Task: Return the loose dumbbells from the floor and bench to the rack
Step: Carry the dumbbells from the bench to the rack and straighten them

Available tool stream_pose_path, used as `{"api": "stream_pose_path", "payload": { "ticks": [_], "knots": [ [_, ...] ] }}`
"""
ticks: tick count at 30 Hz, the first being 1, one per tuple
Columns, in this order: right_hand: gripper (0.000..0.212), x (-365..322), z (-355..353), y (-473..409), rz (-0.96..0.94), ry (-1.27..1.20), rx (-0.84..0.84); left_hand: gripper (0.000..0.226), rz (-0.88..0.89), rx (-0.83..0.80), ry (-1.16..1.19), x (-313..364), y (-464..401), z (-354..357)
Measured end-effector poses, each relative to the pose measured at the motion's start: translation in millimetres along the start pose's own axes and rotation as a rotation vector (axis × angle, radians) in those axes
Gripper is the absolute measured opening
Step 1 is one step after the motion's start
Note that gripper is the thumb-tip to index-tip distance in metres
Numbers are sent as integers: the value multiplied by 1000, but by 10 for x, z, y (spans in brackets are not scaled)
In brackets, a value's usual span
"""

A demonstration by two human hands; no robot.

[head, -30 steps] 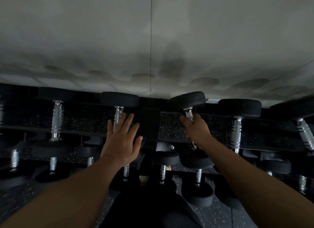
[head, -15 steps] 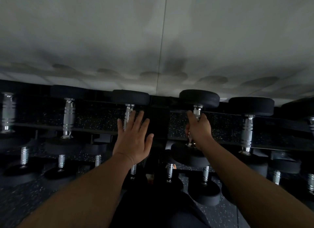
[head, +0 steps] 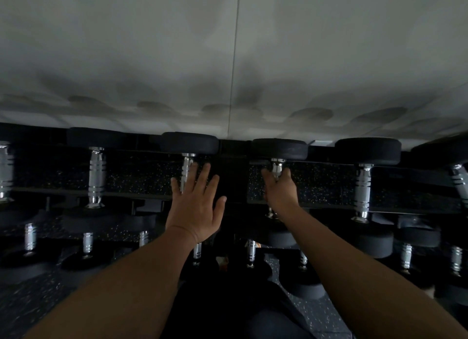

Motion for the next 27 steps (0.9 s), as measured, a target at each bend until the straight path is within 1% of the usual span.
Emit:
{"api": "stream_pose_path", "payload": {
  "ticks": [6, 8, 9, 11, 15, 16, 19, 21, 24, 27],
  "knots": [
    [32, -35, -12, 74, -4, 120, -29, 65, 16, 8, -7, 25, 5, -10],
    [32, -46, -10, 123, -51, 240, -43, 65, 27, 20, -4, 30, 8, -10],
    [34, -49, -18, 148, -72, 298, -47, 66, 30, 26, -4, 32, 8, -9],
    [42, -13, -48, 197, -79, 321, -34, 67, 33, 32, -2, 44, 4, -14],
    [65, 106, -95, 365, -126, 416, -53, 68, 26, 42, -18, 51, 21, -32],
    [67, 131, -132, 430, -146, 438, -47, 66, 28, 49, -22, 50, 24, -32],
    [67, 241, -277, 621, -214, 529, -35, 62, 40, 73, -18, 64, 29, -34],
    [70, 383, -384, 700, -197, 575, -33, 61, 35, 71, -45, 62, 23, -15],
    [67, 550, -537, 764, -239, 661, -3, 58, -17, 56, -109, 40, 29, -7],
    [68, 695, -768, 806, -269, 716, 40, 58, -56, 82, -105, 179, 46, -19]
  ]
}}
Point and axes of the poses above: each hand's wrist, its own y-axis away from the middle knuckle, its own z-axis out of the palm, x = y × z, the point moved 6 cm from there along -y, towards the middle knuckle, and after that the axes turned 14 degrees about y, right-handed, at the moved point
